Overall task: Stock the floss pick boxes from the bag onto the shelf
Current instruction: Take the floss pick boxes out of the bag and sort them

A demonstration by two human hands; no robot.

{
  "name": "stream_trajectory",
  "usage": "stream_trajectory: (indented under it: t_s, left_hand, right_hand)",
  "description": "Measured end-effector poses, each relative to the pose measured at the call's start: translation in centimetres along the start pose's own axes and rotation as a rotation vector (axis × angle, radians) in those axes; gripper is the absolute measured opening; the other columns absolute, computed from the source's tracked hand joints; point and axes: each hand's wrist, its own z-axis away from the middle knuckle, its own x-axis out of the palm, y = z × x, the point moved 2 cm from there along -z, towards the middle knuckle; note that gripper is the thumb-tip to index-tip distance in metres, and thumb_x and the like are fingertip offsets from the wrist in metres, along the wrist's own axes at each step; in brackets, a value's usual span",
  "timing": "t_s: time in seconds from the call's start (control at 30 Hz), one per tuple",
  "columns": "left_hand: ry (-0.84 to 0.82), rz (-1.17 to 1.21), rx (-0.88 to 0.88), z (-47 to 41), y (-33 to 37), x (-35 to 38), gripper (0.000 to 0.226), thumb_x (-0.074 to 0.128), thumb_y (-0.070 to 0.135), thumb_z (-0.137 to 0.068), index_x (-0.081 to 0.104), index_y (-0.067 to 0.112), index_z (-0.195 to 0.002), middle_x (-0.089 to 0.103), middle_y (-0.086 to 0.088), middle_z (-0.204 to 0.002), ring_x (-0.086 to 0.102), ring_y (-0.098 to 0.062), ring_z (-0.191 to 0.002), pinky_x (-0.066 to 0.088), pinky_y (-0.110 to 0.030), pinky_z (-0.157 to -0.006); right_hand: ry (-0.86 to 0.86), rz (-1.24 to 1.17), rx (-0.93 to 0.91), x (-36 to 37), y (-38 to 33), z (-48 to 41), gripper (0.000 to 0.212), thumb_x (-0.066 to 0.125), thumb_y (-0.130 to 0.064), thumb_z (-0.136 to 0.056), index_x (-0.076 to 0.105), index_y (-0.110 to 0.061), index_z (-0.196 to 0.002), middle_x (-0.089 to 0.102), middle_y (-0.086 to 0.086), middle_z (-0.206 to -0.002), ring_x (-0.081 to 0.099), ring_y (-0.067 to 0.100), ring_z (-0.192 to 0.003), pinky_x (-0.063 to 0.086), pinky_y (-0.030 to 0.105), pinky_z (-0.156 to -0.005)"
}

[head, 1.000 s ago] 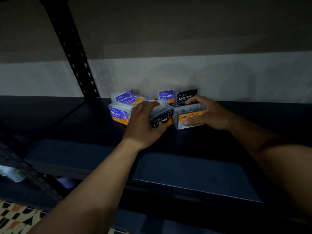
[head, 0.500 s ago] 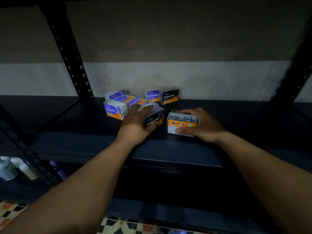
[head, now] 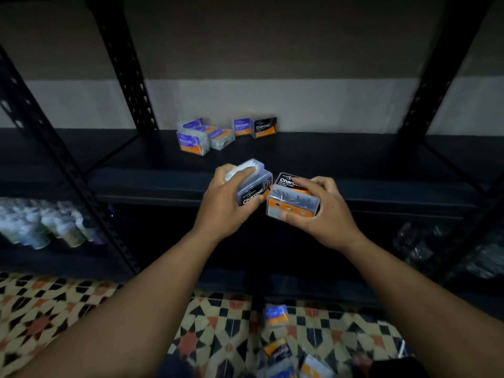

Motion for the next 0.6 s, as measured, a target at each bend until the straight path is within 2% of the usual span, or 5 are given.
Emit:
stream_trajectory:
  t_s: [0.17, 0.3, 0.4, 0.5, 0.6]
  left_hand:
    - [0.049, -0.057, 0.078, 6.5, 0.9, 0.7, 0.059, 0.078, 0.037, -0.081, 0.055, 0.029, -0.134, 0.042, -0.003, -0.135, 0.053, -0.019, -0.119, 0.048, -0.025, -0.094]
    - [-0.229, -0.091, -0.017, 11.6, -1.6, 2.6, 0.058, 0.072, 0.046, -0.085, 0.053, 0.028, -0.137, 0.04, -0.001, -0.135, 0.05, -0.02, -0.119, 0.047, -0.028, -0.091]
    - [-0.509, -0.112, -0.174, 15.0, -4.5, 4.7, 0.061, 0.07, 0.048, -0.086, 0.05, 0.031, -0.141, 0.039, -0.002, -0.131, 0.05, -0.025, -0.117, 0.045, -0.035, -0.09]
    - [-0.7, -0.102, -0.27, 16.9, -6.5, 6.2, 0.063, 0.073, 0.045, -0.083, 0.05, 0.036, -0.141, 0.041, 0.0, -0.12, 0.053, -0.024, -0.11, 0.047, -0.038, -0.092]
    - [-0.818, -0.134, -0.334, 19.5, -9.1, 7.4, 0.061, 0.072, 0.049, -0.081, 0.052, 0.041, -0.137, 0.044, 0.004, -0.111, 0.052, -0.02, -0.103, 0.048, -0.035, -0.085]
  right_hand:
    - [-0.042, 0.024, -0.017, 2.3, 1.4, 7.2, 0.078, 0.08, -0.058, -0.062, 0.054, -0.037, -0.132, 0.037, -0.01, -0.124, 0.051, 0.004, -0.115, 0.046, 0.023, -0.097]
    - [-0.277, 0.068, 0.18, 4.2, 4.3, 11.0, 0.076, 0.083, -0.057, -0.063, 0.056, -0.037, -0.132, 0.036, -0.011, -0.121, 0.05, 0.005, -0.111, 0.045, 0.024, -0.094]
    - [-0.503, 0.141, 0.315, 6.2, 6.4, 12.4, 0.079, 0.084, -0.053, -0.065, 0.054, -0.032, -0.136, 0.037, -0.006, -0.118, 0.053, 0.014, -0.107, 0.049, 0.033, -0.093]
    - [-0.66, 0.222, 0.38, 8.7, 8.4, 14.1, 0.079, 0.083, -0.051, -0.067, 0.054, -0.029, -0.136, 0.038, -0.002, -0.114, 0.051, 0.022, -0.104, 0.049, 0.042, -0.093]
    - [-0.779, 0.242, 0.373, 11.4, 10.8, 16.0, 0.059, 0.084, -0.048, -0.067, 0.063, -0.037, -0.121, 0.043, -0.013, -0.1, 0.046, 0.021, -0.108, 0.048, 0.038, -0.09]
